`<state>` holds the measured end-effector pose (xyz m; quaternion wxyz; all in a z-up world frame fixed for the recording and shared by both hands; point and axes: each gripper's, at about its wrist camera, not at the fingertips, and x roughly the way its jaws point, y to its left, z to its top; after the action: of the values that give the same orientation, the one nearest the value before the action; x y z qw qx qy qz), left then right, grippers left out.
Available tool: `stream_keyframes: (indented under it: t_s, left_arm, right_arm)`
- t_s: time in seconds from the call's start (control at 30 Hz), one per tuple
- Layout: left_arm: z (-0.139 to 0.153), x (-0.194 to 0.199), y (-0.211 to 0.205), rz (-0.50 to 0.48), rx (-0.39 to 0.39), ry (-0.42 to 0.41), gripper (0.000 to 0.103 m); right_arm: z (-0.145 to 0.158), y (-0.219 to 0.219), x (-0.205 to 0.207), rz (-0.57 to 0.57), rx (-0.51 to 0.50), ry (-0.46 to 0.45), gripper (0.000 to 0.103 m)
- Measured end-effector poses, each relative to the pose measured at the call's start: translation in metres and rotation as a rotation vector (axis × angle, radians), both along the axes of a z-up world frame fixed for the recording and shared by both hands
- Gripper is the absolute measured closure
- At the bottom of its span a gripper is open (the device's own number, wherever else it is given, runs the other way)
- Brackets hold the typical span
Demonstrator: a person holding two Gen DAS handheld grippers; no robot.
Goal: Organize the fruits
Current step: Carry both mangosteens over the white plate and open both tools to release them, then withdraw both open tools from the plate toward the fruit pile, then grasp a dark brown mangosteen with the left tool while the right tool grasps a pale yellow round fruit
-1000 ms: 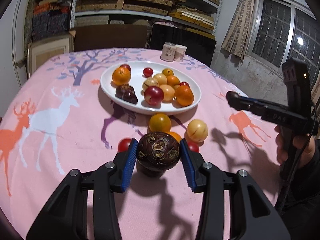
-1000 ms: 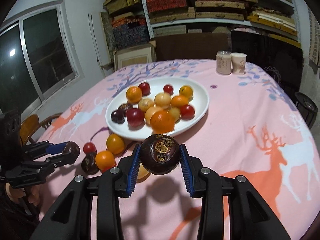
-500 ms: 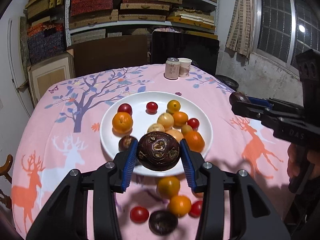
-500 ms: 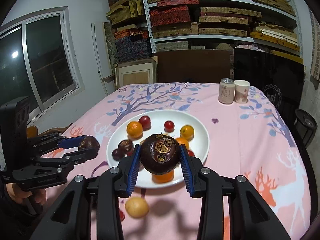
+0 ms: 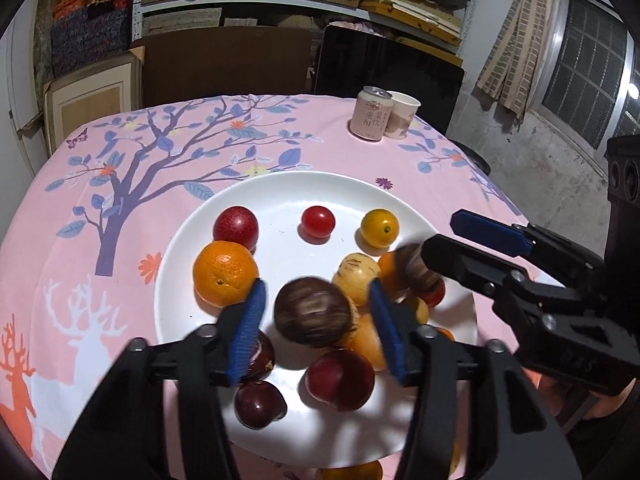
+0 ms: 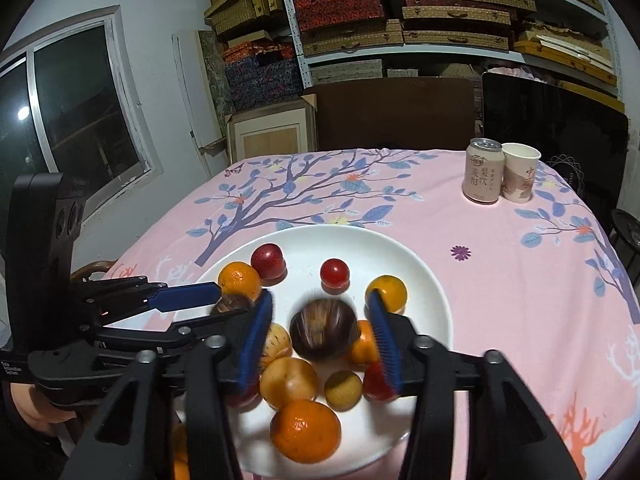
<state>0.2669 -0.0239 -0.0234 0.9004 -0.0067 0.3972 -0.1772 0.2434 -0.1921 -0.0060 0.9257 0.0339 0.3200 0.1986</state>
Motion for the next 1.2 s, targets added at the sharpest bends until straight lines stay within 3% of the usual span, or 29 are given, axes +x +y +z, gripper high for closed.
stream_keyframes:
  t_s: [0.17,0.33,0.53,0.73,0.87,1.2]
  left_arm:
    - [0.009,-0.016,0.024,0.037,-0.048,-0.011,0.040]
    - [0.012,-0.067,0.047,0.022,-0.053,-0.015,0.034]
    - [-0.013,-0.130,0.063,0.010,-0.052,0.024,0.033]
    - [-0.036,-0.173,0.055,-0.028,0.000,0.030,0.033]
    - [-0.048,-0.182,0.043,-0.041,0.073,0.033,0.033]
    - [-0.056,-0.177,0.039,-0.030,0.084,0.060,0.033]
  right_arm:
    - [0.007,-0.005,-0.016,-0.004,0.025,-0.001,0.050]
    - [0.007,-0.011,-0.063,0.002,0.006,0.036,0.049]
    - [-0.027,-0.004,-0.113,0.041,0.027,0.141,0.047]
    - [-0.048,0.004,-0.136,0.045,0.017,0.158,0.047]
    - [-0.052,0.007,-0.135,0.038,-0.006,0.167,0.047]
    - [-0.060,0.022,-0.114,0.035,-0.062,0.196,0.047]
